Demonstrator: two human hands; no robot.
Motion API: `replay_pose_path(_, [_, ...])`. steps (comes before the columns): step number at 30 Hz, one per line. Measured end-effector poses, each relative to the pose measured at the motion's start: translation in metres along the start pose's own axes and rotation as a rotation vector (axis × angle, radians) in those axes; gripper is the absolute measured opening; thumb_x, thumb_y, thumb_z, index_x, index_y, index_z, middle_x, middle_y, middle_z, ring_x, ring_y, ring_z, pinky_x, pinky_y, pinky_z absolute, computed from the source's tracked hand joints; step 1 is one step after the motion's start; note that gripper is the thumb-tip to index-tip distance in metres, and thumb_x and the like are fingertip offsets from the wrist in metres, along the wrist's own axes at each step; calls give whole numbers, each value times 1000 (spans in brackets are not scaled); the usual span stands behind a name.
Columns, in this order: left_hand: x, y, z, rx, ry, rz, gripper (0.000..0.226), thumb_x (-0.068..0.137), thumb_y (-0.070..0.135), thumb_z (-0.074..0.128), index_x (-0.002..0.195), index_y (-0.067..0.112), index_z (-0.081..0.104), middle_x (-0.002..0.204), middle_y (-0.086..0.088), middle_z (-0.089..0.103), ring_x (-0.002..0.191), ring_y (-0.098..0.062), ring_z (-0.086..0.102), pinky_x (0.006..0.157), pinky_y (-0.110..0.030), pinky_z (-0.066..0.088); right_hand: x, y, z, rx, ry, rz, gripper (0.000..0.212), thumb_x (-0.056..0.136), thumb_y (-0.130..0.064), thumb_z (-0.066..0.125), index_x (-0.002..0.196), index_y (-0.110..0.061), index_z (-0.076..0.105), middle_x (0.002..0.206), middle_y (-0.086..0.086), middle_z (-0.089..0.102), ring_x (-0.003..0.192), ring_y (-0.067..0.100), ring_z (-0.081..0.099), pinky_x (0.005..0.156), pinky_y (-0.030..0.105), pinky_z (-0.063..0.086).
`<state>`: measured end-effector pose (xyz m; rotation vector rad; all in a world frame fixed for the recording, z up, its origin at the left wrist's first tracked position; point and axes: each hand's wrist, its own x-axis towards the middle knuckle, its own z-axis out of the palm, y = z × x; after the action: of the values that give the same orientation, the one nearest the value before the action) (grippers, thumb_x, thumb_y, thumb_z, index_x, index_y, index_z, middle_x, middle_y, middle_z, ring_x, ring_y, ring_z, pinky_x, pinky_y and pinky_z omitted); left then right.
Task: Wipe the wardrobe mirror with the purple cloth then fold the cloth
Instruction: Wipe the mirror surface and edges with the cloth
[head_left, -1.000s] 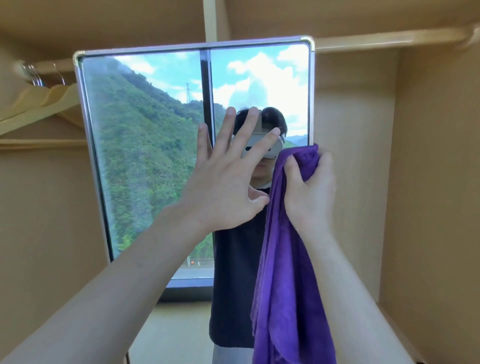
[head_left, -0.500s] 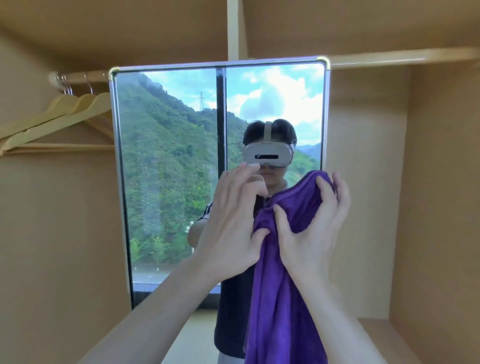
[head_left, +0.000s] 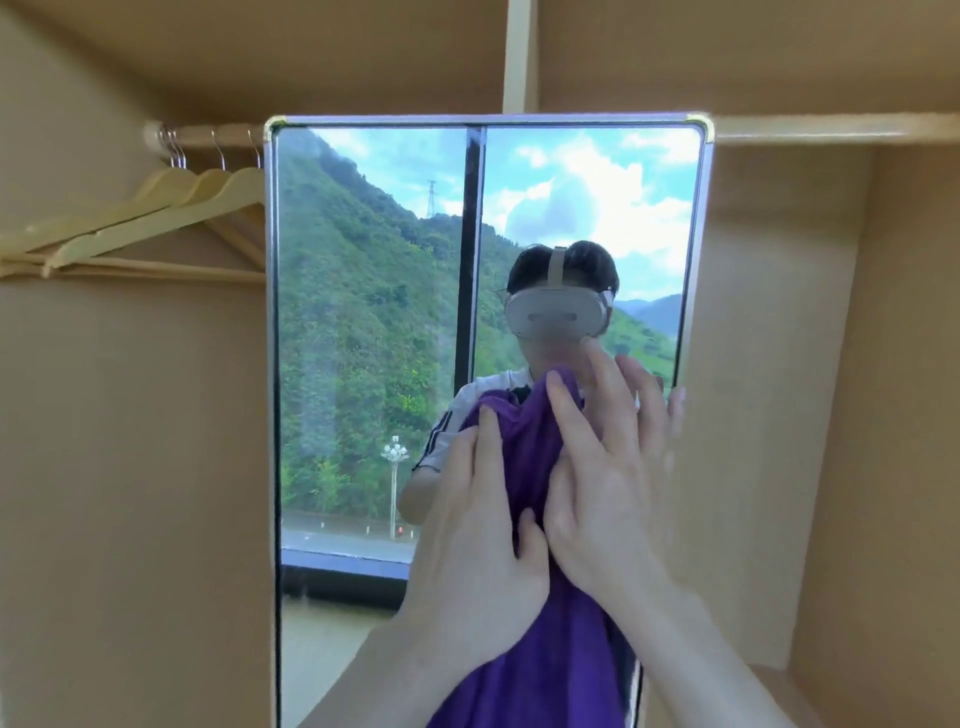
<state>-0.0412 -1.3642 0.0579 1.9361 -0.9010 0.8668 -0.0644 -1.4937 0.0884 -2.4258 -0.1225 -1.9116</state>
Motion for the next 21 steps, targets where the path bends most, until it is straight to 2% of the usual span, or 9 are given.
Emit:
replay_pose_path(2, [-1, -5, 1, 114, 0, 73, 89, 91, 39, 45, 159, 24, -10, 163, 11, 5, 151, -3, 3, 121, -18, 6, 8, 8, -5, 12, 32, 37, 64, 84, -3, 44, 144, -19, 60, 164, 14, 34, 150, 43, 27, 127, 57, 1])
replay_pose_path(4, [5, -10, 1, 237, 15, 91, 94, 90, 51, 45, 157, 25, -16, 166, 9, 1, 153, -9, -5, 123, -24, -2, 12, 13, -6, 24, 59, 73, 65, 83, 0, 48, 144, -23, 61, 163, 15, 35, 150, 42, 26, 126, 58, 3])
replay_pose_path(6, [14, -12, 3, 308, 34, 141, 93, 87, 54, 52, 159, 19, 3, 165, -1, 17, 150, -23, 17, 122, -38, 22, 8, 12, -6, 41, 62, 102, 66, 83, 0, 49, 144, -22, 60, 163, 16, 34, 151, 41, 25, 126, 59, 4])
replay_pose_path(8, [25, -12, 4, 354, 31, 220, 87, 84, 57, 58, 155, 21, 24, 164, -2, 24, 135, -30, 39, 102, -45, 47, 1, 13, -5, 57, 63, 133, 65, 84, -2, 48, 145, -21, 60, 163, 17, 33, 151, 40, 25, 125, 61, 5])
replay_pose_path(9, [30, -11, 4, 371, 20, 250, 85, 83, 59, 59, 154, 25, 28, 166, -1, 19, 125, -31, 49, 89, -40, 53, -2, 15, -4, 61, 62, 143, 64, 85, -3, 48, 145, -21, 60, 163, 17, 33, 151, 40, 25, 125, 61, 5])
replay_pose_path(11, [37, -8, 5, 354, -17, 299, 85, 84, 62, 57, 157, 33, 24, 170, 4, 4, 104, -27, 61, 70, -27, 49, -6, 22, -4, 92, 66, 131, 60, 88, -4, 48, 144, -18, 60, 162, 17, 36, 150, 41, 27, 124, 63, 9])
replay_pose_path(13, [44, -5, 7, 359, -42, 321, 87, 84, 63, 56, 159, 37, 20, 170, 7, -3, 98, -25, 64, 68, -26, 49, -9, 31, -5, 173, 91, 95, 54, 92, -5, 47, 142, -15, 62, 160, 17, 38, 148, 40, 32, 121, 63, 18])
replay_pose_path(17, [61, 11, 2, 539, 100, 291, 96, 66, 70, 69, 149, 32, 41, 160, -10, 31, 91, -29, 67, 65, -30, 55, -15, 40, -4, 388, 128, 180, 53, 95, -16, 48, 148, -16, 55, 162, 8, 29, 151, 29, 32, 122, 52, 29])
replay_pose_path(21, [66, 22, -4, 514, 183, 25, 98, 59, 71, 74, 143, 33, 39, 146, -12, 35, 105, -39, 52, 69, -44, 55, -9, 38, -2, 341, 107, 218, 47, 96, -25, 58, 143, -24, 61, 164, 8, 24, 154, 15, 19, 125, 33, 20])
